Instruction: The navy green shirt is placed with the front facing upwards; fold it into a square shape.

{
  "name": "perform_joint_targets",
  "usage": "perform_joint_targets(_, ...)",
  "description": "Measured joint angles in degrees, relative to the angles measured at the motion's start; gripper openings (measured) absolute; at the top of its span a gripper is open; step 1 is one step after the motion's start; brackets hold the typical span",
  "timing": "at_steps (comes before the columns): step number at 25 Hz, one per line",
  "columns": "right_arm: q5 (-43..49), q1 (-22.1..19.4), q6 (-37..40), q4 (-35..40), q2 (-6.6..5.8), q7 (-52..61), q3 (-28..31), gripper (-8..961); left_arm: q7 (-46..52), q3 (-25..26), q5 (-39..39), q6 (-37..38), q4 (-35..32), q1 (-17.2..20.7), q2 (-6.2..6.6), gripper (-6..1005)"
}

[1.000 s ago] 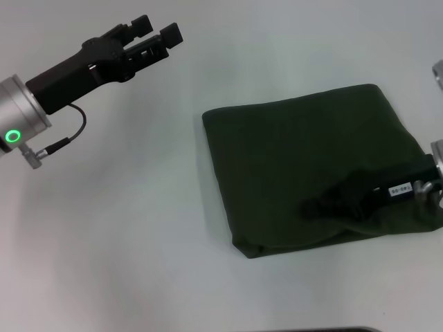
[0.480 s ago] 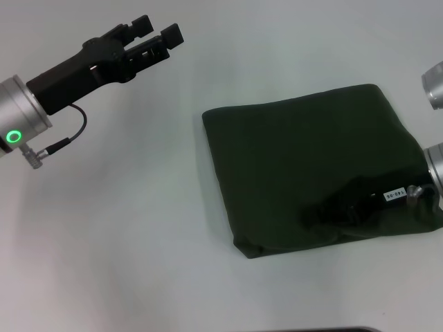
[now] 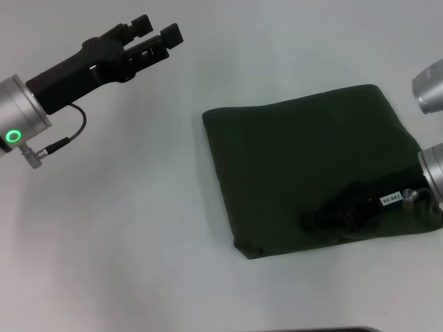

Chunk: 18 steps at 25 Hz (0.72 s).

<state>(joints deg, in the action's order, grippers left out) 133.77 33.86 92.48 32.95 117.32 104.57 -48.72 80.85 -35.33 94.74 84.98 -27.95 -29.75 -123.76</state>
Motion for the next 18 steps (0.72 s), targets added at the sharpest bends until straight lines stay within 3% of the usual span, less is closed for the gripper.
perform_joint_targets(9, -5.54, -1.09, 3.86, 4.85, -0.42, -2.45, 2.78, 0, 0.0, 0.0, -0.02, 0.39, -0.18, 0.29, 0.04, 905)
perform_joint_targets(18, -7.39, -2.17, 2.17, 6.37, -2.16, -1.64, 13.73, 16, 0.0, 0.23, -0.17, 2.17, -0.36, 0.76, 0.25, 905)
